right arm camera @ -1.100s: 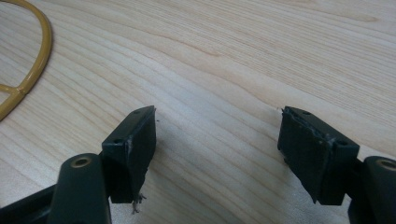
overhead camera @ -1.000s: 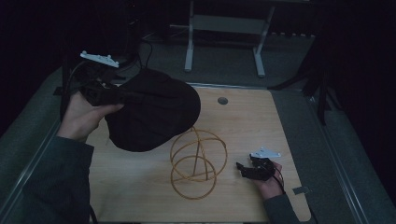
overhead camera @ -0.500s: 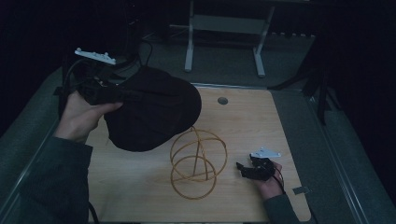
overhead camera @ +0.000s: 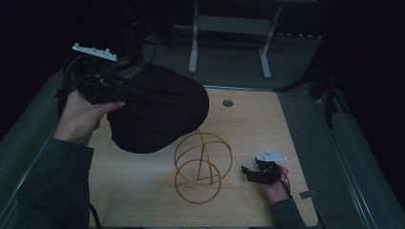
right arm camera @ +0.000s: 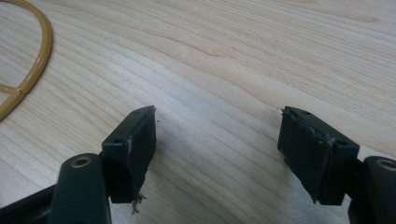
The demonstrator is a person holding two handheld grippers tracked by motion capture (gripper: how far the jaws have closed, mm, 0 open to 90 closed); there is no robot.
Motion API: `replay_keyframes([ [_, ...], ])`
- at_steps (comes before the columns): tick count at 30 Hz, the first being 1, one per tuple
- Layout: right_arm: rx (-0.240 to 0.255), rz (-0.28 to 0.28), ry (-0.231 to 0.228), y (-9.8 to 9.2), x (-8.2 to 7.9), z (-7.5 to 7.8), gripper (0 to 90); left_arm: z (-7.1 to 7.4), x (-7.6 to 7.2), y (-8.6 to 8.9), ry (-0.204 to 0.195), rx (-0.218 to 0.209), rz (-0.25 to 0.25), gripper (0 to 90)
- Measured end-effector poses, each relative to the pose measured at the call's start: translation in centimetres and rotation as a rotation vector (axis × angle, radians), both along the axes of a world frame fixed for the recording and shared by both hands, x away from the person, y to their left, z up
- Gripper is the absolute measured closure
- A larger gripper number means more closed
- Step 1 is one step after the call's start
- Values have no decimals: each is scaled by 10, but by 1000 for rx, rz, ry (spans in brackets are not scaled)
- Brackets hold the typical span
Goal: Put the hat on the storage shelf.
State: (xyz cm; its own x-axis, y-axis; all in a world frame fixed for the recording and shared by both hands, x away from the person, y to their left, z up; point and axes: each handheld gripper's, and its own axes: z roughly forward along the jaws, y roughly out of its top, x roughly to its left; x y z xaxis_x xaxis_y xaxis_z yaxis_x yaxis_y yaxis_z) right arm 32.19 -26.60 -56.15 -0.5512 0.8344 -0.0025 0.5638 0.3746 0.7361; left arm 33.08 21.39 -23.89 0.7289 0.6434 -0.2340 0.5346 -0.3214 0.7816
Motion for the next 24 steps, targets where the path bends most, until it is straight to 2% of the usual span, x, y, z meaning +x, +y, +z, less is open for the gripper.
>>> replay_keyframes([
  [12,0,1,-1,0,0,0,276,1,2,-2,12,-28,-8,851],
  [24,1,3,0,0,1,0,276,8,3,-14,6,-59,-31,851],
])
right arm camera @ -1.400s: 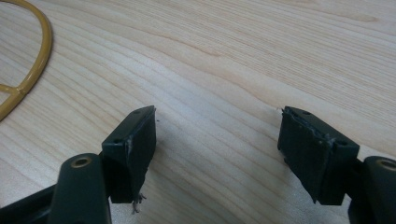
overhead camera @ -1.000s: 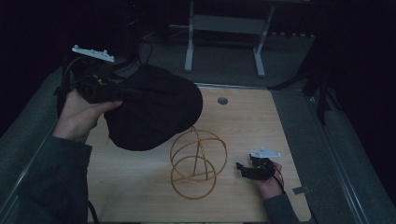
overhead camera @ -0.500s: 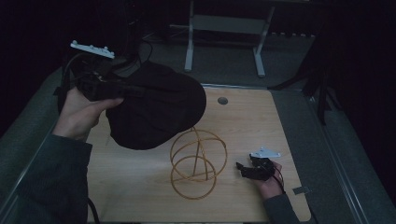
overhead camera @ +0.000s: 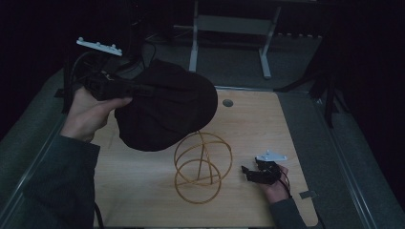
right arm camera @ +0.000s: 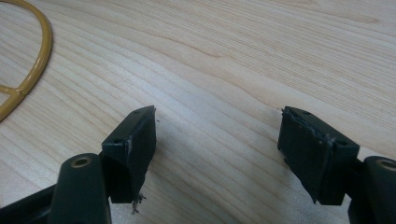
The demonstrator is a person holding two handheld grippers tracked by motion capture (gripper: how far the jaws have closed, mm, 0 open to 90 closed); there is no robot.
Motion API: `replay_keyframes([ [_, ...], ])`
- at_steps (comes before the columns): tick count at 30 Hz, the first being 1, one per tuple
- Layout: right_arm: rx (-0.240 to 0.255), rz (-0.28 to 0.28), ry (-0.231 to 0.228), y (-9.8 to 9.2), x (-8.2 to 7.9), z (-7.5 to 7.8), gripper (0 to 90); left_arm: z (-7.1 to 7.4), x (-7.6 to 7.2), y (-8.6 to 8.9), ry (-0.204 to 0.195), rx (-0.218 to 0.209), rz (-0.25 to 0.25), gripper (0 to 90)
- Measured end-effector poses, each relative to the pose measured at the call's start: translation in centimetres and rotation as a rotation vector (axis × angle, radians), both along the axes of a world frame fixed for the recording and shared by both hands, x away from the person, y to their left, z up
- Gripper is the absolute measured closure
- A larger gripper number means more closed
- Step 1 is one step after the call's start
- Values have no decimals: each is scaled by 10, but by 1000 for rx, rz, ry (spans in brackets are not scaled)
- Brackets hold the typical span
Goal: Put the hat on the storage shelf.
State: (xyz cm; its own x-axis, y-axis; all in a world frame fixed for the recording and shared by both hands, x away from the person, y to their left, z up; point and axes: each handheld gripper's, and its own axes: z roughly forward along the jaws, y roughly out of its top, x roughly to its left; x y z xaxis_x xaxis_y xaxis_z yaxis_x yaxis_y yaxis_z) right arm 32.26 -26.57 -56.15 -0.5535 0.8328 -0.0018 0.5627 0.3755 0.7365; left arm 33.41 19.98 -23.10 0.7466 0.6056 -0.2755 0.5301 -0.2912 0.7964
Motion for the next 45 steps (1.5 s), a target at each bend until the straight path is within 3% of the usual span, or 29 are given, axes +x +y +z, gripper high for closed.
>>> replay_keyframes([
  [23,-1,0,1,0,0,0,276,10,-4,-28,10,-38,-66,850],
  [28,-1,0,1,0,0,0,275,9,-4,-39,16,-21,-94,850],
  [45,-1,0,1,0,0,0,275,-3,-3,-67,50,-22,-166,847],
])
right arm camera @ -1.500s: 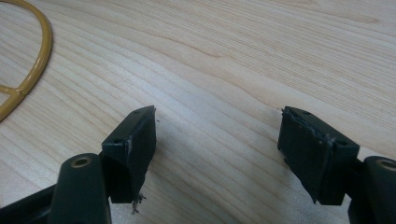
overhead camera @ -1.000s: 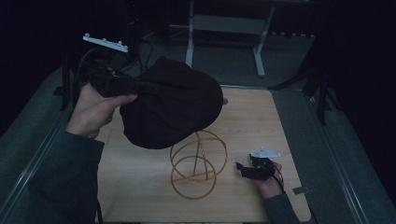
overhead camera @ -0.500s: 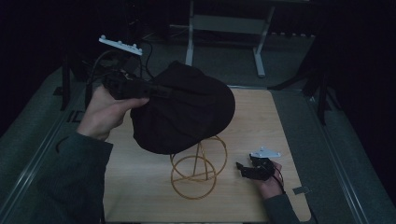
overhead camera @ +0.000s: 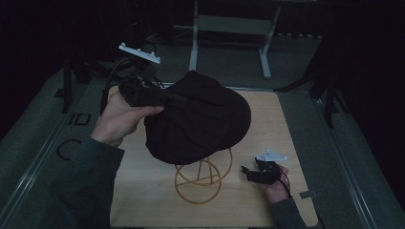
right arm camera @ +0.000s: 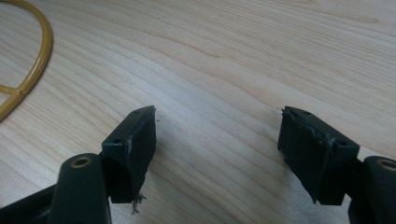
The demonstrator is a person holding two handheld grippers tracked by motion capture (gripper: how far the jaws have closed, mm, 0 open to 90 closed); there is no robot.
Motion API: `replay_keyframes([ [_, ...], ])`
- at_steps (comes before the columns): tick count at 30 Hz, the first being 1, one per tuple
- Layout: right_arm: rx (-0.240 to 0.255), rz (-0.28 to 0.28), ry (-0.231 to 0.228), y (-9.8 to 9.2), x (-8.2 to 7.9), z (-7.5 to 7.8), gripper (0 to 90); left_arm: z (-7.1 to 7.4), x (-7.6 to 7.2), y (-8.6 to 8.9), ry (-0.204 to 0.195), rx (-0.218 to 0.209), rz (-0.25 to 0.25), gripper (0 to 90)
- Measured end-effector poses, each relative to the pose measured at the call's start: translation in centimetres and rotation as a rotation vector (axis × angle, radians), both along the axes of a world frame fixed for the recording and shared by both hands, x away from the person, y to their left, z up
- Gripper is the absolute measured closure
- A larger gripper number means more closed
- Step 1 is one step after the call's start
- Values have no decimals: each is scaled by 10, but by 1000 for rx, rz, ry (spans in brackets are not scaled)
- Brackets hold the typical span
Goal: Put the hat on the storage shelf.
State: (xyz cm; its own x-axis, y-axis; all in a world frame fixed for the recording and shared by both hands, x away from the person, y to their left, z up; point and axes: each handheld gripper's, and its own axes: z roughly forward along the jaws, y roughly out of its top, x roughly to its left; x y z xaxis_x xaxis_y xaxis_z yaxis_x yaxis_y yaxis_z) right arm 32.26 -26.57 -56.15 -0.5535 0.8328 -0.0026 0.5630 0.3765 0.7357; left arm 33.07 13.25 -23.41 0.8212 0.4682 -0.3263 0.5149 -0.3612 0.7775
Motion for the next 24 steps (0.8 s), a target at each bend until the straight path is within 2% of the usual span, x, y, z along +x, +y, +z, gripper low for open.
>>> replay_keyframes([
  [5,1,0,0,0,0,0,276,-7,2,-7,18,1,-19,847],
  [15,1,-1,1,0,0,0,275,-26,6,-25,61,42,-50,835],
  [24,1,1,0,0,0,0,274,-52,12,-49,91,153,-71,763],
])
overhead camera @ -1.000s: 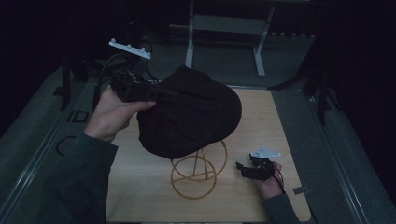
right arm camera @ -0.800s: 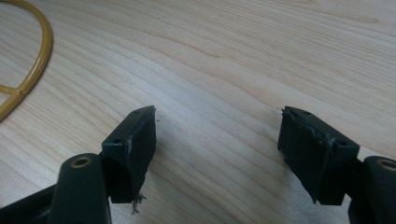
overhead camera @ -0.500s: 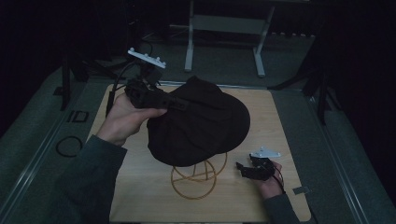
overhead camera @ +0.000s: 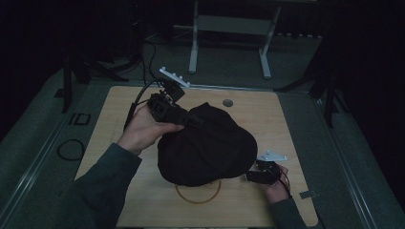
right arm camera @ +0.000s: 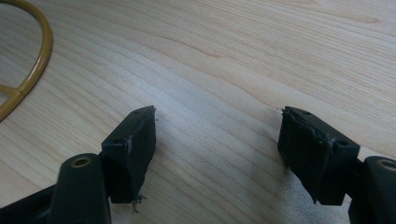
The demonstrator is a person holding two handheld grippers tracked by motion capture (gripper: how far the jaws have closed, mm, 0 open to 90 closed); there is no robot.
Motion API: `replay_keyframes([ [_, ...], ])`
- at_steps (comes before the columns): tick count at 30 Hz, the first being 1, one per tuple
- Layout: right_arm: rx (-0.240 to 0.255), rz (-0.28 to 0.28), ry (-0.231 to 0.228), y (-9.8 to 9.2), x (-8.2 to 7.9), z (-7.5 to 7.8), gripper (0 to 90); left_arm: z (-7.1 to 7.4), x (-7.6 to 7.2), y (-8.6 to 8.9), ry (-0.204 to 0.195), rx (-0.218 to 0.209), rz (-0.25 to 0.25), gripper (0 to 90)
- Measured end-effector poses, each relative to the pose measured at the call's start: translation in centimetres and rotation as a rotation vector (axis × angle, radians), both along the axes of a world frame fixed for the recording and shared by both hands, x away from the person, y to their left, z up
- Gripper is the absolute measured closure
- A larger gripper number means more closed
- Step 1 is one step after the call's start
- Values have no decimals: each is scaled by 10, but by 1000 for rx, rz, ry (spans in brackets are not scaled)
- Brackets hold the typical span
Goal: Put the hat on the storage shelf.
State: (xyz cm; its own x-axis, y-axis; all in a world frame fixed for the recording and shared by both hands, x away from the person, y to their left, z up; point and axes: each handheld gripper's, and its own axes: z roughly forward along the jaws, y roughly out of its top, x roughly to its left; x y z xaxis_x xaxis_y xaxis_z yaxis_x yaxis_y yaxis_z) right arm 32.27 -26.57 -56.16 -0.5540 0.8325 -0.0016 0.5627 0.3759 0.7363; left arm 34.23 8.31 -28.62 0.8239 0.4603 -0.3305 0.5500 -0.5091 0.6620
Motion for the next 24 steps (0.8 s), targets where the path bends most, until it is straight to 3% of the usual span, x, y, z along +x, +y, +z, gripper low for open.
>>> replay_keyframes([
  [7,0,1,0,0,0,0,273,-12,2,-17,-2,75,0,665],
  [12,5,0,2,0,0,0,272,-16,-1,-11,-14,87,10,496],
  [15,1,3,1,0,0,0,273,-18,-3,-4,-14,69,17,381],
  [19,-2,3,-1,0,0,0,273,-12,-7,4,-32,25,8,337],
  [21,-3,4,-1,0,0,0,273,-8,-7,10,-44,-20,12,327],
  [24,-3,5,-1,0,0,0,273,-2,-7,23,-68,-63,47,310],
])
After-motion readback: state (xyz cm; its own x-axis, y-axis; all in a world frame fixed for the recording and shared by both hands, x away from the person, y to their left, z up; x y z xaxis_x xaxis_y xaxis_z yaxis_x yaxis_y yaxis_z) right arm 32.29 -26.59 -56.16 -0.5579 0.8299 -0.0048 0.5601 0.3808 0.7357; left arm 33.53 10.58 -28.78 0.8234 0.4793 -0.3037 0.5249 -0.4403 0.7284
